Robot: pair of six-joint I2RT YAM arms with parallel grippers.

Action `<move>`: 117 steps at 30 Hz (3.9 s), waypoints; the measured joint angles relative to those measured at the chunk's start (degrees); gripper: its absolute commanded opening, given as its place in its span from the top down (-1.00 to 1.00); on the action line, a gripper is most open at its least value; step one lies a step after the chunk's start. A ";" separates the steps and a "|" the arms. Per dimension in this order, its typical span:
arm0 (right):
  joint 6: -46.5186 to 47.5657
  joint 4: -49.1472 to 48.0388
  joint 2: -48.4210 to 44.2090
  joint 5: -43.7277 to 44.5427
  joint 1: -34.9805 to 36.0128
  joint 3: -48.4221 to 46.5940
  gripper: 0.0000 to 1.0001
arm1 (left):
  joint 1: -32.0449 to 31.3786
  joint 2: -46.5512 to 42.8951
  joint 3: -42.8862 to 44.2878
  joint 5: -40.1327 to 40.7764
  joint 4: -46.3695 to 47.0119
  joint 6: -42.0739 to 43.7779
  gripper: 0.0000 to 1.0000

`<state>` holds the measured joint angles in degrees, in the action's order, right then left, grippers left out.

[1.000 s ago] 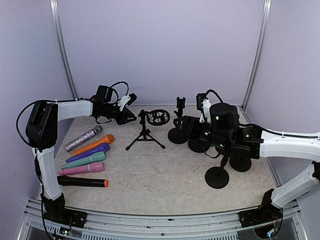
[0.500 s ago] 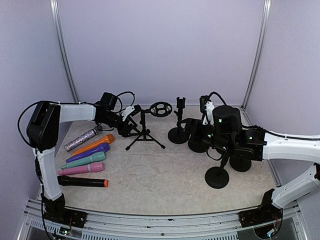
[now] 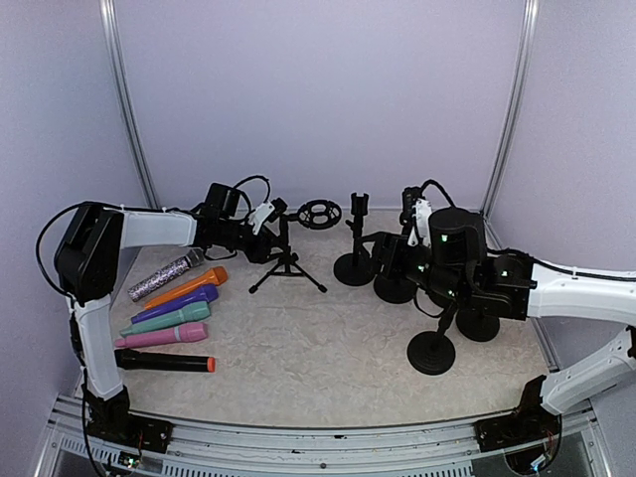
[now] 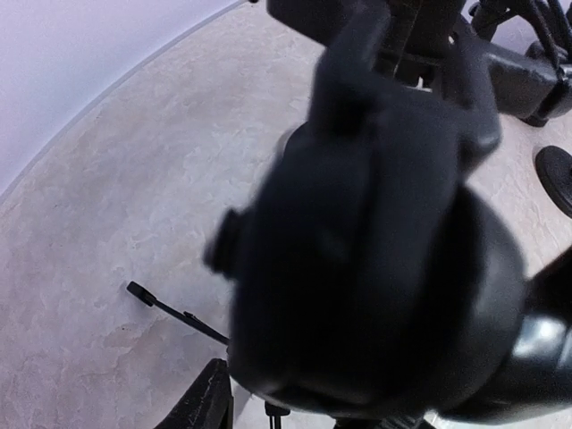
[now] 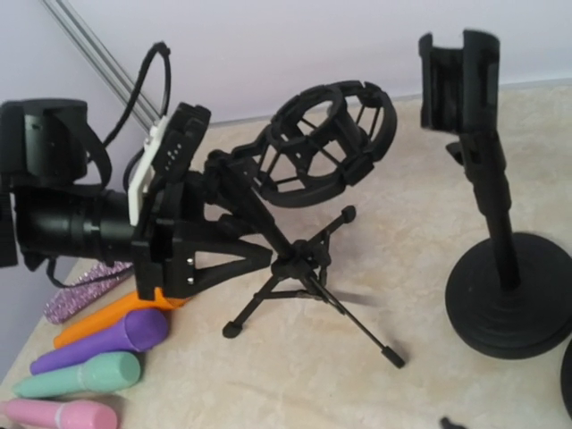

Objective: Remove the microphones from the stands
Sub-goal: Move the microphone stand to the corner of the board, then move the microphone stand to the center of the board.

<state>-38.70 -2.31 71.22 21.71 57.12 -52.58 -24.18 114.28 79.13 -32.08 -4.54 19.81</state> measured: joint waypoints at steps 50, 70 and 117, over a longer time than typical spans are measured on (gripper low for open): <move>-2.08 68.54 -15.15 0.15 -3.50 -16.61 -1.00 | 13.73 -17.51 1.25 0.70 -18.47 5.79 -0.96; 6.19 63.65 -6.05 1.64 -4.04 -14.12 0.48 | 17.07 -18.75 -0.11 -4.22 -24.28 7.76 -0.69; 29.53 8.28 46.60 -5.33 -2.29 -50.73 -1.00 | 22.56 -23.82 -1.05 -5.64 -24.63 6.97 -0.98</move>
<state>-9.17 5.98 117.82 16.38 54.83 -103.31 -1.63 90.45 78.08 -37.71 -29.17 26.79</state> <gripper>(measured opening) 0.982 0.986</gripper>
